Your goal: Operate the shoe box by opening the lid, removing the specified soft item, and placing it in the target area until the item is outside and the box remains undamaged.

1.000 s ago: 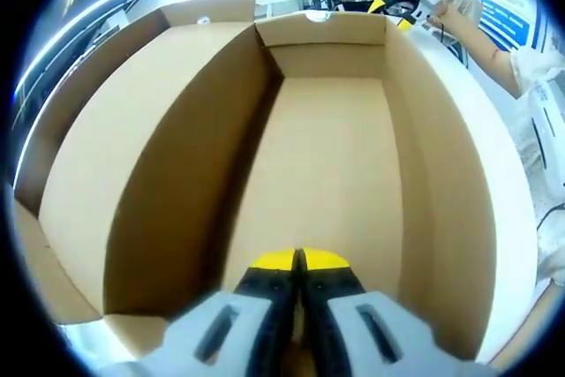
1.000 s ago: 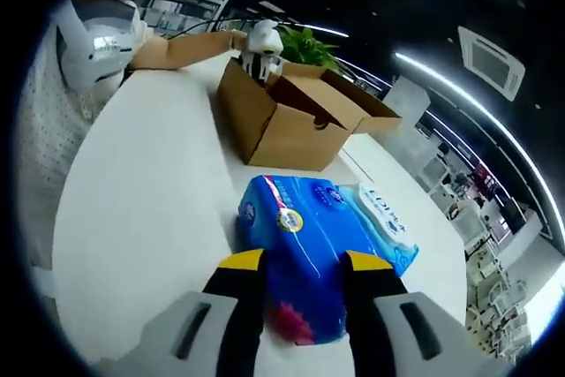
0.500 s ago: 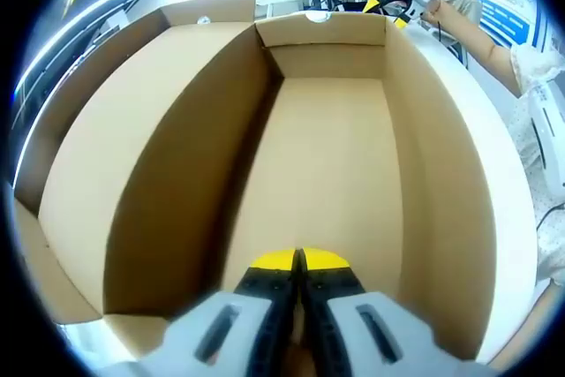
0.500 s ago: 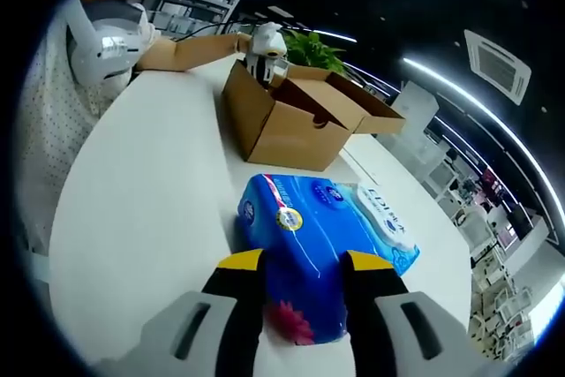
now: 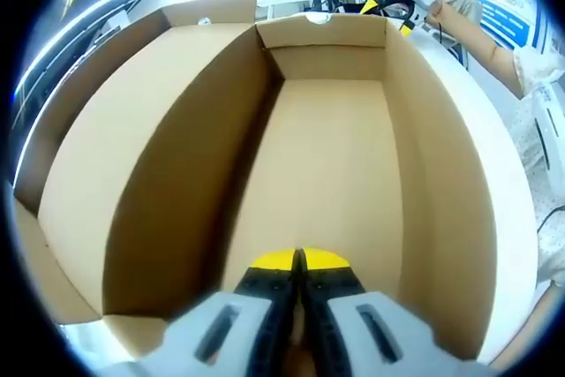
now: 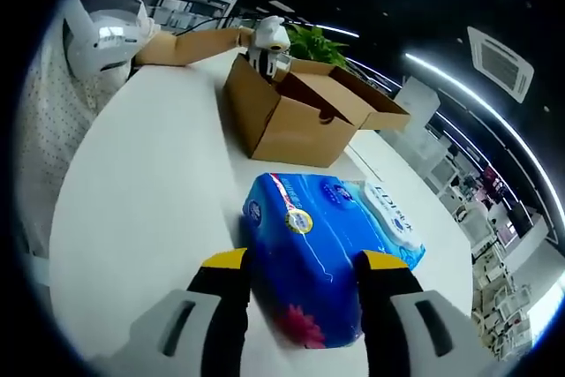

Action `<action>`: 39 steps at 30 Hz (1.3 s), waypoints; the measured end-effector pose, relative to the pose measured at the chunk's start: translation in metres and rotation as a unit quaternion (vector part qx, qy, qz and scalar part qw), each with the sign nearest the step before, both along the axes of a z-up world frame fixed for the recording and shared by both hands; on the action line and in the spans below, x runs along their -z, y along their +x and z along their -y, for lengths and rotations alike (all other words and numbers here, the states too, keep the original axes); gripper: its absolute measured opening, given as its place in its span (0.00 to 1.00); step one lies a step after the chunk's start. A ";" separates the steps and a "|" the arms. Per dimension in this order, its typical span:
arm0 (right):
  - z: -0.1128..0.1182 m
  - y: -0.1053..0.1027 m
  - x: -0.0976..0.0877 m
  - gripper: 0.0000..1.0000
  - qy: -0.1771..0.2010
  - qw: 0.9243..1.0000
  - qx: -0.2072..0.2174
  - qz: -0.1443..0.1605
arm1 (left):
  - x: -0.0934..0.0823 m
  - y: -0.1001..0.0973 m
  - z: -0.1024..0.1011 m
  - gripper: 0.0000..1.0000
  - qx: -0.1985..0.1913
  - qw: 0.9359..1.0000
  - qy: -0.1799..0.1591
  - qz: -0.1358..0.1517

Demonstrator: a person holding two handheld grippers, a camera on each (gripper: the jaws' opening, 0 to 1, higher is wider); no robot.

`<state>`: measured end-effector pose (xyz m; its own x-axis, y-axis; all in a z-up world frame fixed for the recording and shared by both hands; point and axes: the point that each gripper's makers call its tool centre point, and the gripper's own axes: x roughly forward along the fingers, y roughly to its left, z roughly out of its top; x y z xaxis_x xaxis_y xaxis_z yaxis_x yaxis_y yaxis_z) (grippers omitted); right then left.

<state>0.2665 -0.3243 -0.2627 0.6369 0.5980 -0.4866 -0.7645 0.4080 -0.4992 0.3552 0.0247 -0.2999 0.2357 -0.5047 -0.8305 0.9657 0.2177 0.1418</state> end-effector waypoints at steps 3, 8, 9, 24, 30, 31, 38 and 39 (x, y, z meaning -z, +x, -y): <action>0.002 0.001 -0.004 0.41 -0.002 1.000 0.008 0.008 | 0.000 0.000 0.000 0.00 0.002 1.000 0.000 0.002; -0.005 -0.001 -0.022 0.39 0.075 0.997 0.022 -0.012 | -0.001 0.002 -0.001 0.00 0.002 1.000 0.000 0.003; -0.006 0.001 -0.028 0.41 0.084 0.996 0.028 -0.007 | -0.001 0.002 -0.001 0.00 0.003 1.000 0.000 0.003; -0.038 0.053 -0.087 0.45 0.228 0.970 0.065 0.054 | -0.002 0.004 -0.003 0.00 0.006 1.000 0.001 0.010; -0.060 0.082 -0.124 0.50 0.266 0.959 0.070 0.073 | -0.003 0.005 -0.003 0.00 0.004 1.000 0.000 0.009; -0.063 0.085 -0.133 0.50 0.276 0.955 0.071 0.077 | -0.003 0.005 -0.003 0.00 0.005 1.000 0.000 0.009; -0.106 0.109 -0.180 0.47 0.311 0.945 0.062 0.079 | -0.003 0.006 -0.002 0.00 0.003 1.000 -0.001 0.007; -0.114 0.113 -0.185 0.47 0.314 0.944 0.060 0.081 | -0.003 0.006 -0.002 0.00 0.003 1.000 -0.001 0.007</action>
<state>0.3793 -0.2106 -0.0772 0.7538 0.6552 0.0500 -0.6284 0.7411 -0.2365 0.3611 0.0266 -0.2968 0.2440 -0.5080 -0.8261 0.9648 0.2129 0.1541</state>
